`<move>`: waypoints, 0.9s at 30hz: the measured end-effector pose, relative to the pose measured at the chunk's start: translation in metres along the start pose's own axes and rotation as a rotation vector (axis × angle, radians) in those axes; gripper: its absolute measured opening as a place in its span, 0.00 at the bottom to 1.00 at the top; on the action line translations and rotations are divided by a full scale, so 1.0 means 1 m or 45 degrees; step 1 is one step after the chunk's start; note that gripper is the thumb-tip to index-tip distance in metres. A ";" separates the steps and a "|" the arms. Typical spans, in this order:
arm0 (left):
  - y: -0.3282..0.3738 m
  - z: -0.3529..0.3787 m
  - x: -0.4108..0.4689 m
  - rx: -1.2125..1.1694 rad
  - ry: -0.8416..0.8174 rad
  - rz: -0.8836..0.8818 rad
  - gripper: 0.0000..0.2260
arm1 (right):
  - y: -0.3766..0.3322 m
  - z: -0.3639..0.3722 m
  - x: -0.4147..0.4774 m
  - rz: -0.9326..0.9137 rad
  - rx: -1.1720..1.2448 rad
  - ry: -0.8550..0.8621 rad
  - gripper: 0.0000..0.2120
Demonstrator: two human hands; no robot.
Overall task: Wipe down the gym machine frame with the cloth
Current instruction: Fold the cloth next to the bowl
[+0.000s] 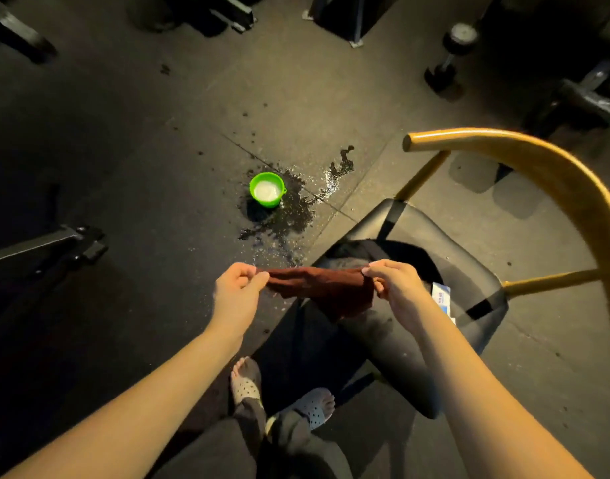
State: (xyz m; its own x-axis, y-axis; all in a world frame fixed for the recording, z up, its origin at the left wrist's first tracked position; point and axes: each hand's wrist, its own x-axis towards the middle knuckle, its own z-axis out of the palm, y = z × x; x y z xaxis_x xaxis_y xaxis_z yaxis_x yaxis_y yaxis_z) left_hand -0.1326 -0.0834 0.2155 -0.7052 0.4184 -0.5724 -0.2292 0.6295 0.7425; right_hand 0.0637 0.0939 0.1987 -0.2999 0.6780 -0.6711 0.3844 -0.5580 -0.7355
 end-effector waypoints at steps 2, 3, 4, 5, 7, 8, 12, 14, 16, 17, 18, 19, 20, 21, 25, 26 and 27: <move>0.016 -0.043 -0.016 -0.036 0.016 0.057 0.06 | -0.025 0.029 -0.025 0.011 0.047 -0.107 0.07; 0.022 -0.064 -0.024 -0.062 0.040 0.079 0.05 | -0.039 0.045 -0.035 -0.002 0.064 -0.181 0.07; 0.026 -0.085 -0.031 -0.095 0.071 0.108 0.05 | -0.052 0.058 -0.044 -0.024 0.064 -0.251 0.07; 0.031 -0.105 -0.040 -0.124 0.116 0.139 0.04 | -0.064 0.071 -0.051 -0.059 0.054 -0.320 0.07; 0.039 -0.143 -0.059 -0.179 0.231 0.197 0.03 | -0.086 0.098 -0.065 -0.152 0.027 -0.504 0.08; 0.042 -0.160 -0.071 -0.192 0.295 0.219 0.02 | -0.095 0.111 -0.072 -0.183 0.035 -0.603 0.07; 0.046 -0.206 -0.126 -0.229 0.572 0.286 0.01 | -0.126 0.165 -0.092 -0.232 0.012 -0.954 0.14; 0.040 -0.219 -0.153 -0.256 0.712 0.290 0.01 | -0.141 0.192 -0.106 -0.241 -0.056 -1.138 0.17; 0.029 -0.233 -0.179 -0.311 0.826 0.288 0.02 | -0.153 0.215 -0.124 -0.245 -0.054 -1.256 0.17; 0.025 -0.240 -0.192 -0.330 0.867 0.292 0.01 | -0.157 0.226 -0.134 -0.252 -0.043 -1.295 0.16; 0.021 -0.247 -0.205 -0.339 0.907 0.298 0.01 | -0.160 0.236 -0.143 -0.255 -0.043 -1.359 0.13; 0.016 -0.253 -0.219 -0.344 0.953 0.301 0.01 | -0.162 0.245 -0.153 -0.248 -0.077 -1.427 0.12; 0.011 -0.259 -0.233 -0.346 1.003 0.299 0.01 | -0.163 0.253 -0.163 -0.246 -0.158 -1.490 0.12; 0.007 -0.264 -0.247 -0.350 1.052 0.295 0.01 | -0.163 0.261 -0.173 -0.263 -0.295 -1.536 0.11; -0.008 -0.287 -0.298 -0.396 1.201 0.292 0.01 | -0.163 0.294 -0.213 -0.511 -1.080 -1.649 0.13; -0.012 -0.293 -0.310 -0.404 1.231 0.288 0.01 | -0.162 0.303 -0.224 -0.558 -1.220 -1.683 0.12; -0.017 -0.300 -0.322 -0.413 1.259 0.280 0.02 | -0.161 0.312 -0.237 -0.589 -1.312 -1.718 0.10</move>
State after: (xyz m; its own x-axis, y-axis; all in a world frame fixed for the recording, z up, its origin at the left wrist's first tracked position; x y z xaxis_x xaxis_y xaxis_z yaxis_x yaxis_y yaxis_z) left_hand -0.1030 -0.4249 0.4918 -0.9512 -0.3084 0.0146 -0.0956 0.3390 0.9359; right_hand -0.1994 -0.1269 0.4470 -0.7773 -0.4525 -0.4370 0.2521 0.4124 -0.8754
